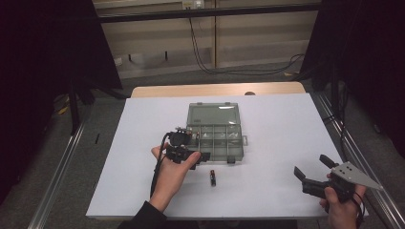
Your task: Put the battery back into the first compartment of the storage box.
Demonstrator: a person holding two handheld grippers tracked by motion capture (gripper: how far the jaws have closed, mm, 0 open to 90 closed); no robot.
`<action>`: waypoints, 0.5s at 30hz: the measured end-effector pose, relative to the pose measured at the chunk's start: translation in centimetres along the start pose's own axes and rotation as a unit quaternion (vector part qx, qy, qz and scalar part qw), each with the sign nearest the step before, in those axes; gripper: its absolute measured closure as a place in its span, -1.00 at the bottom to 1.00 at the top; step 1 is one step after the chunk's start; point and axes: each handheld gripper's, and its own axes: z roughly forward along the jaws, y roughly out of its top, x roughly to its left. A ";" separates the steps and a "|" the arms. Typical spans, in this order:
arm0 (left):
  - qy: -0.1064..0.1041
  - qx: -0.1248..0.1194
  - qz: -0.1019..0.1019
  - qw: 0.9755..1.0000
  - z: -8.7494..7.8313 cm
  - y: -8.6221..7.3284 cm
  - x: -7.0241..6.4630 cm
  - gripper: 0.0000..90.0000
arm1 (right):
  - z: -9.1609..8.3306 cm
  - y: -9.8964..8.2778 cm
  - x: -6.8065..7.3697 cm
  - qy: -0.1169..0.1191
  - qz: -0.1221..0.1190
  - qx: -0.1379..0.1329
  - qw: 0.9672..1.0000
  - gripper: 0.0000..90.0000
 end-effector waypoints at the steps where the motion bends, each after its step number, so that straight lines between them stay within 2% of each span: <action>1: -0.003 0.001 -0.002 1.000 0.0 -0.1 -0.1 -0.89 | 0.0 0.0 0.0 0.000 0.000 0.000 1.000 -0.95; 4: 0.004 0.002 0.001 1.000 0.2 -0.5 -0.5 -0.88 | 0.0 0.0 0.0 0.001 0.000 0.000 1.000 -0.95; 9: -0.009 0.011 0.006 1.000 0.2 -1.0 -1.0 -0.88 | 0.0 0.0 0.0 0.000 0.001 0.001 1.000 -0.95; 15: -0.008 0.013 0.014 1.000 0.3 -1.6 -1.9 -0.88 | 0.0 0.0 0.0 0.001 0.001 0.001 1.000 -0.95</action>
